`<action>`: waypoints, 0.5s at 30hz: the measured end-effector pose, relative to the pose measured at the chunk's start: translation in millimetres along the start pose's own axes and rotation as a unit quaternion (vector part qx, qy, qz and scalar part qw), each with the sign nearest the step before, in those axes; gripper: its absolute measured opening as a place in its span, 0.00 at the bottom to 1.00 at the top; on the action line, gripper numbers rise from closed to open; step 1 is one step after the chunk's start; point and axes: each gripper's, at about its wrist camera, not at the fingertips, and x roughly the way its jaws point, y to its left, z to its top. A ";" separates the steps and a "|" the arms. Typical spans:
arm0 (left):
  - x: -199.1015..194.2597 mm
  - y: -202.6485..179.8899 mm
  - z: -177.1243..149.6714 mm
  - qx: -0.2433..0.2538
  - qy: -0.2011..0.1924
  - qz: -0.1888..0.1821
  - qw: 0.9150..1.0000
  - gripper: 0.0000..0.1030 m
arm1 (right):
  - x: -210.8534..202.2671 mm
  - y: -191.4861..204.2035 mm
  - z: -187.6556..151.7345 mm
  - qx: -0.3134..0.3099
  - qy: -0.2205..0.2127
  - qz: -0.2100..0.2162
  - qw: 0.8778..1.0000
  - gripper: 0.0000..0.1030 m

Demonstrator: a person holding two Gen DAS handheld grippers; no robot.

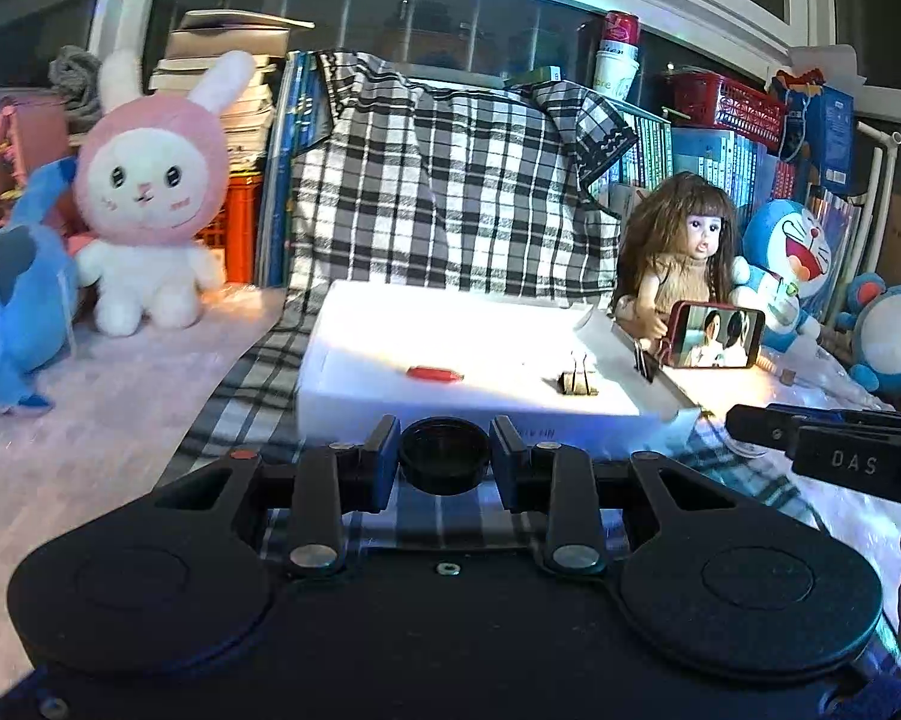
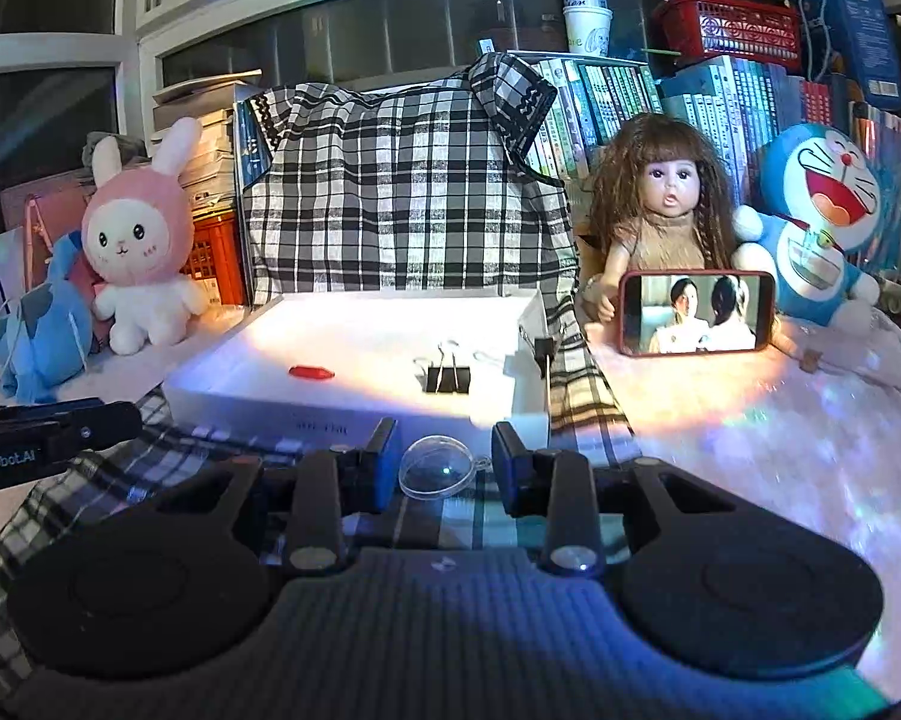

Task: Organize rigid objects
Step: 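Carry the dome cap with the right tool while the left tool lowers the black cap into the box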

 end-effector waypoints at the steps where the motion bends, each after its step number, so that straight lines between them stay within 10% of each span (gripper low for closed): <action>1: 6.2 -0.8 5.7 0.001 0.003 -0.003 1.000 0.30 | 5.1 -0.6 4.5 0.002 0.004 0.001 1.000 0.37; 15: 124.0 5.5 60.8 -0.013 0.107 -0.016 0.994 0.30 | 109.9 -26.1 54.6 0.072 0.124 0.019 0.990 0.37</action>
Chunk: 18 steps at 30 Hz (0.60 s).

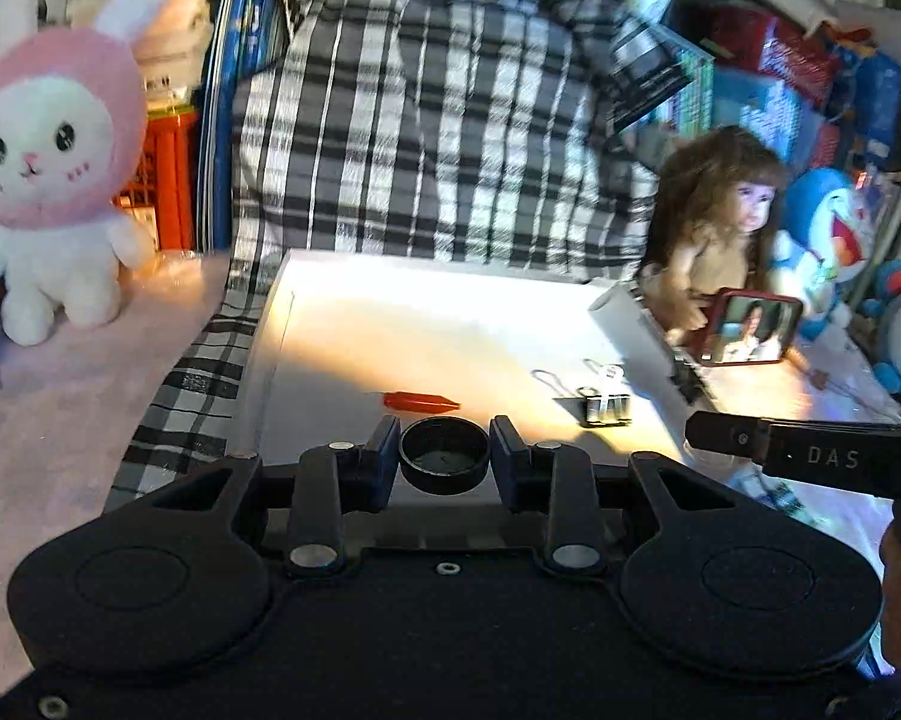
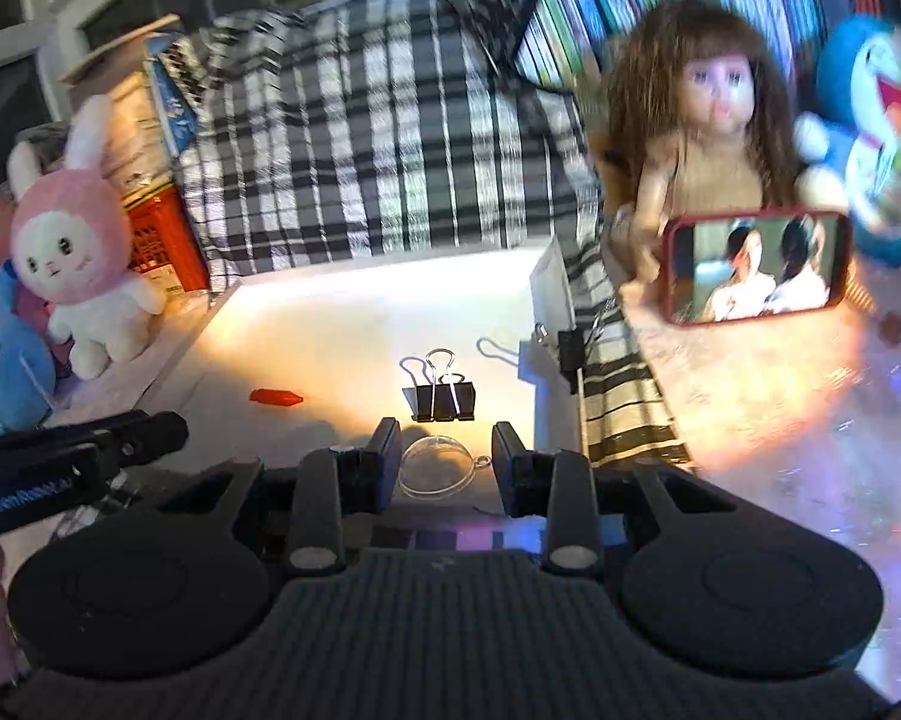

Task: Organize rigid objects
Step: 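Carry the dome cap with the right tool while the left tool lowers the black cap into the box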

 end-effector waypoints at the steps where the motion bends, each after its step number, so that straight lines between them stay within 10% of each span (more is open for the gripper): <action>1: 7.4 1.6 0.8 -0.003 0.005 0.001 1.000 0.30 | 6.9 -1.1 1.8 0.005 0.009 0.001 1.000 0.37; 18: 80.0 12.8 2.6 -0.014 0.055 0.023 0.998 0.30 | 71.5 6.3 9.5 -0.001 0.045 -0.014 0.999 0.37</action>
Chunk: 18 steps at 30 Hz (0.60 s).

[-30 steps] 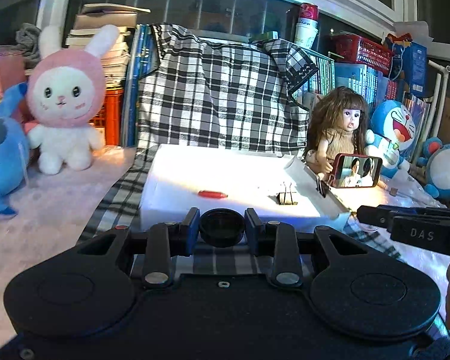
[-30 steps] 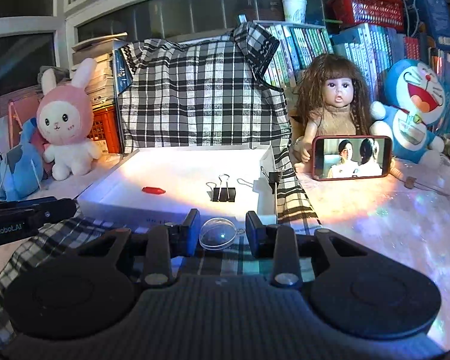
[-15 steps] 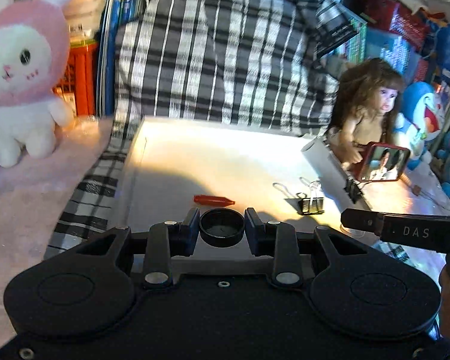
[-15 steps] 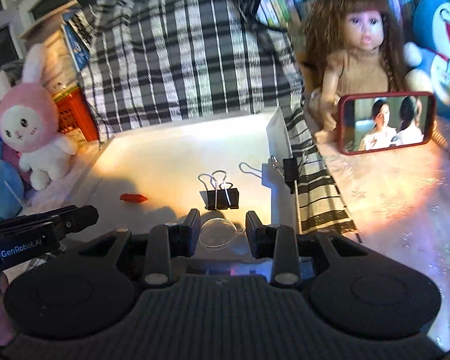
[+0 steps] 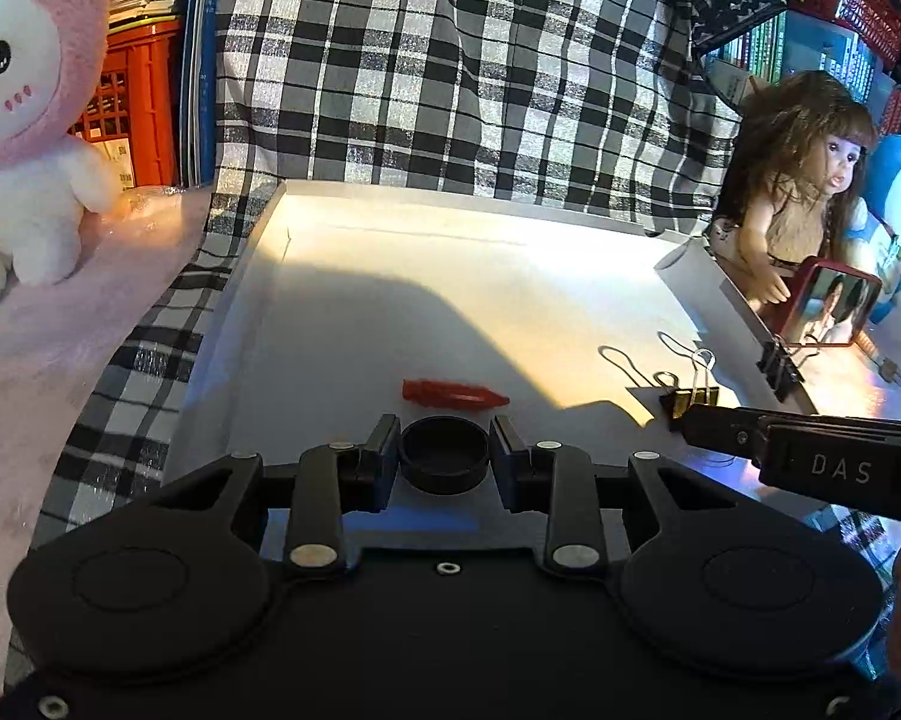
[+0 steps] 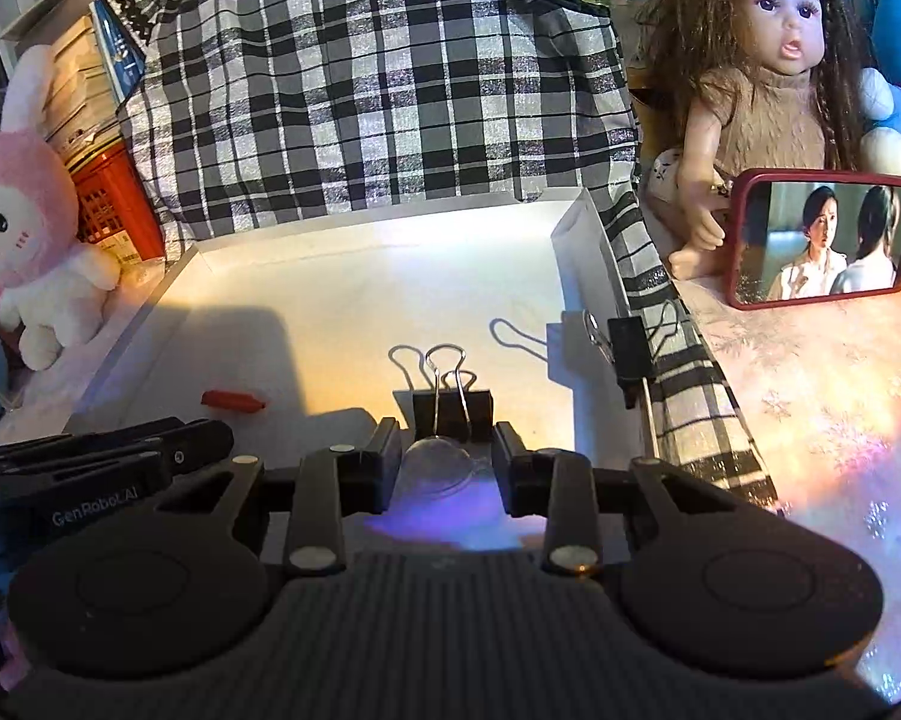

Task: Organize rigid objects
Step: 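Carry the dome cap with the right tool while the left tool lowers the black cap into the box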

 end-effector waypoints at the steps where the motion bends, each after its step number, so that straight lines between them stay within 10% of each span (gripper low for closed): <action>1: 1.4 0.1 1.2 0.001 -0.001 0.001 1.000 0.30 | 1.3 0.3 1.1 0.001 -0.002 -0.001 1.000 0.37; 18: 21.8 4.9 12.4 0.004 -0.019 0.009 1.000 0.30 | 20.7 1.1 8.4 -0.005 -0.026 -0.016 1.000 0.36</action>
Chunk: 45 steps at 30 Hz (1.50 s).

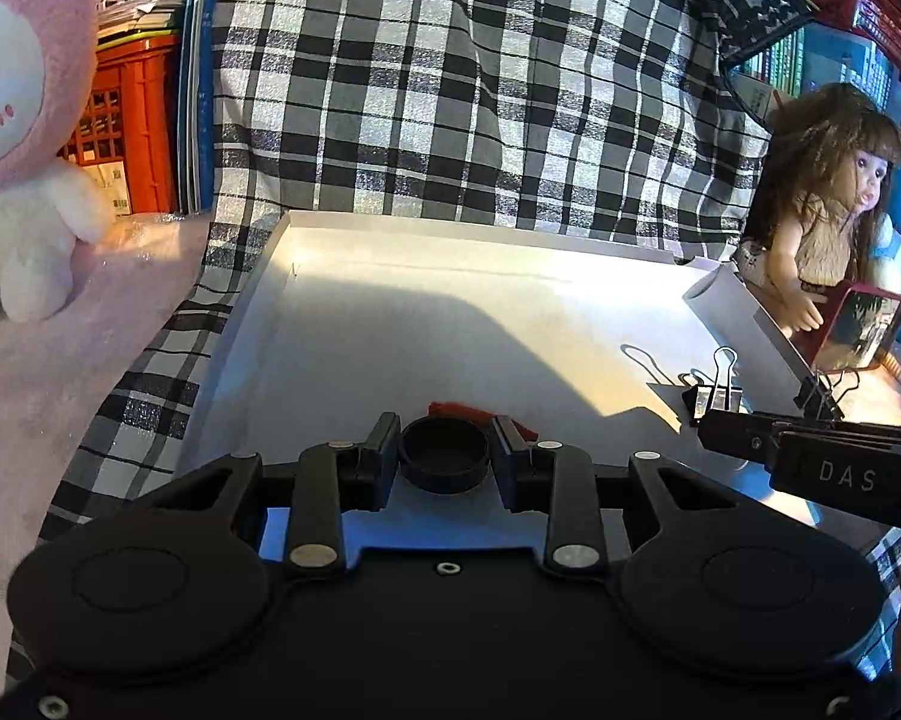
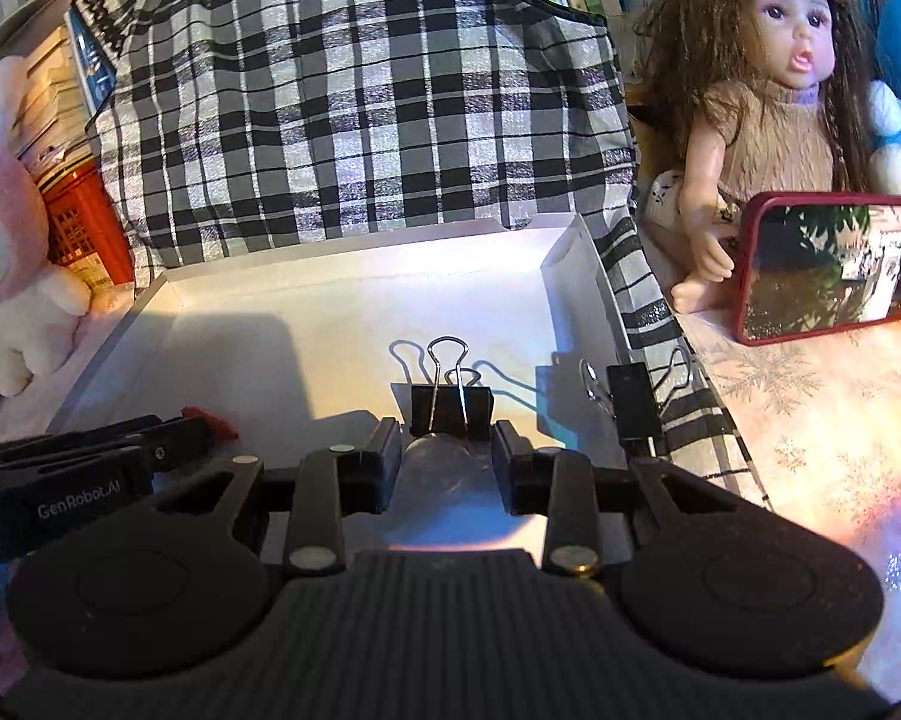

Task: Organize rigid objects
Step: 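Carry the dome cap with the right tool while the left tool lowers the black cap into the box, then open the right tool to drop the dome cap while the left tool releases the black cap, then move both open tools back from the box to the plaid cloth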

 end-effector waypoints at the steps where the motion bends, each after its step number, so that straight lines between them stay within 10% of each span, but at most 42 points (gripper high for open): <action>1: -0.1 0.0 -0.4 -0.001 -0.001 0.000 1.000 0.30 | -0.4 0.8 -0.3 -0.003 -0.001 -0.001 1.000 0.36; 8: -6.0 -0.9 -3.7 0.003 -0.007 0.003 1.000 0.30 | -3.9 1.8 -1.7 -0.006 -0.012 0.000 1.000 0.41; 24: -85.9 -2.8 -23.3 0.017 -0.064 -0.018 0.998 0.71 | -60.6 8.2 -19.1 -0.038 -0.055 0.019 0.998 0.77; 45: -178.4 -22.0 -114.9 0.030 -0.089 -0.036 0.995 0.78 | -159.1 8.2 -93.4 -0.097 -0.133 0.030 0.986 0.98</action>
